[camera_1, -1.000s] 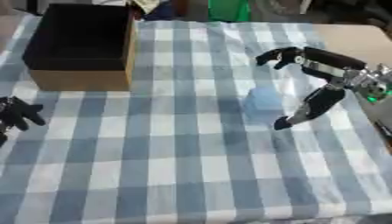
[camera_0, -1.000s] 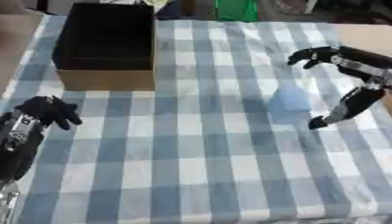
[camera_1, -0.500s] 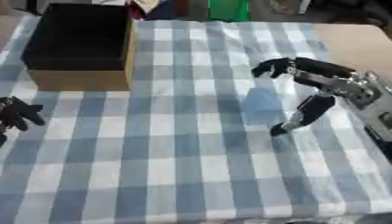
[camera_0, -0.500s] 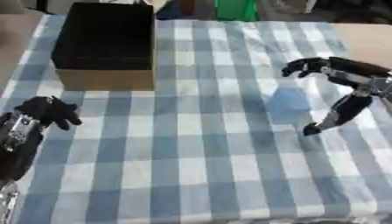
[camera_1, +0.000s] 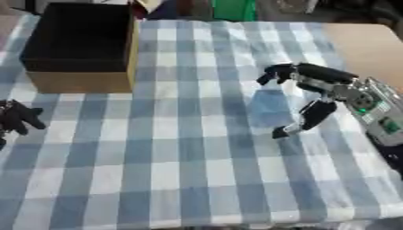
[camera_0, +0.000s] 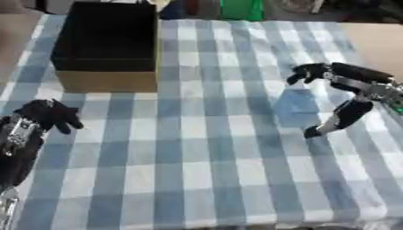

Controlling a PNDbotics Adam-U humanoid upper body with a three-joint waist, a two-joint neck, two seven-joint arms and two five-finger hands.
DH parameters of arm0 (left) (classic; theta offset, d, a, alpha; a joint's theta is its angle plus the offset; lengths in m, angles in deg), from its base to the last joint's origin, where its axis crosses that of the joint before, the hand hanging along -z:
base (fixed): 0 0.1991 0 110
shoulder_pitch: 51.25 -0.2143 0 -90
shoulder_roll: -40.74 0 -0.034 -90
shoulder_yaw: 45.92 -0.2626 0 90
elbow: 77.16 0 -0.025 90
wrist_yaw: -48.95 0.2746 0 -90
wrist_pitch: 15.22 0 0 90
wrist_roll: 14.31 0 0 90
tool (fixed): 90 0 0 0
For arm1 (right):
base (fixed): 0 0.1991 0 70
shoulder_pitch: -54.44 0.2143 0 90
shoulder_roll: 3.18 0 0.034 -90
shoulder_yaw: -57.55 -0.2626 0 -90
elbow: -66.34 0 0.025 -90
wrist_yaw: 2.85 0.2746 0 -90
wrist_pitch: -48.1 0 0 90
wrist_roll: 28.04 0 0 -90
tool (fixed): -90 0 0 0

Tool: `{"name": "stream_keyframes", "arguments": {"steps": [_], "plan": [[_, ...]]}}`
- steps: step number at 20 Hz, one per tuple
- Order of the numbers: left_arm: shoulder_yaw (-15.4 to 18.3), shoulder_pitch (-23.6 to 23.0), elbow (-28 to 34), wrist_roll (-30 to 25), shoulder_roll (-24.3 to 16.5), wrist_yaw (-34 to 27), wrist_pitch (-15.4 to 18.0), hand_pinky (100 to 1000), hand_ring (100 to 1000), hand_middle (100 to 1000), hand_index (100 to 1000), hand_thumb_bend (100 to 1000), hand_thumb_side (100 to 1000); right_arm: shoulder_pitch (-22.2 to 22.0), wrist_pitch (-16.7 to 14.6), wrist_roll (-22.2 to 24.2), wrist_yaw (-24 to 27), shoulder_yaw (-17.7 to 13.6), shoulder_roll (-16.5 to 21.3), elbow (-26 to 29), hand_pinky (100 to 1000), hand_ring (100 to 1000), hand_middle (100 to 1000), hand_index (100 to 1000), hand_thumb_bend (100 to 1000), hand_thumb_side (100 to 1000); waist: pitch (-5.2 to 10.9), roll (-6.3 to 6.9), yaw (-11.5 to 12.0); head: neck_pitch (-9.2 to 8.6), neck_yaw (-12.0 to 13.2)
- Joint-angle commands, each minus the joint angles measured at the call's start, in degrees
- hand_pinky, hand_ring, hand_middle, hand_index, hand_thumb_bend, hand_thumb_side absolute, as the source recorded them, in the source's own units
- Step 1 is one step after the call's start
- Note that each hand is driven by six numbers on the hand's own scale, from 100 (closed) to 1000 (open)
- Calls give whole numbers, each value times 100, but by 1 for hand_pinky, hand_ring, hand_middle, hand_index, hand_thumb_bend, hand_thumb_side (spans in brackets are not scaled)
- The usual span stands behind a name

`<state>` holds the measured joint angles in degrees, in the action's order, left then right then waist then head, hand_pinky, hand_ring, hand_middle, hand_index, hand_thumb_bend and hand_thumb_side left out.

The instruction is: Pick up objects on the table and place them in the box.

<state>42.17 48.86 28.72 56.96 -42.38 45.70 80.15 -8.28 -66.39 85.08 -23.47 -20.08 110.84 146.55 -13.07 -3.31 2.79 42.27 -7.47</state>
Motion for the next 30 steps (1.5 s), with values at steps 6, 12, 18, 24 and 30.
{"name": "stream_keyframes", "arguments": {"steps": [6, 12, 18, 24, 30], "plan": [[-14, 64, 64, -17, -79, 17, 12, 864, 543, 497, 431, 181, 889, 151, 129, -476, -429, -110, 39, -306, 797, 1000, 757, 883, 703, 392, 59, 9, 10, -18, -13], [-14, 74, 65, -19, -79, 18, 10, 864, 543, 496, 431, 181, 889, 169, 150, -613, -611, -122, -19, -540, 793, 1000, 738, 866, 698, 400, 47, 5, 11, -18, -14], [-17, 85, 67, -25, -78, 13, 9, 863, 543, 496, 431, 181, 888, 179, 107, -595, -788, -101, -75, -667, 789, 1000, 690, 814, 688, 425, 41, 3, 13, -20, -18], [-14, 83, 67, -25, -76, 13, 6, 864, 543, 496, 431, 181, 889, 171, 61, -583, -937, -94, -120, -710, 786, 995, 650, 779, 674, 429, 41, 0, 11, -20, -19], [-12, 77, 63, -25, -71, 15, 3, 864, 543, 496, 431, 182, 890, 155, 21, -696, -1065, -81, -154, -698, 776, 972, 593, 744, 598, 411, 44, -3, 12, -17, -24]]}}
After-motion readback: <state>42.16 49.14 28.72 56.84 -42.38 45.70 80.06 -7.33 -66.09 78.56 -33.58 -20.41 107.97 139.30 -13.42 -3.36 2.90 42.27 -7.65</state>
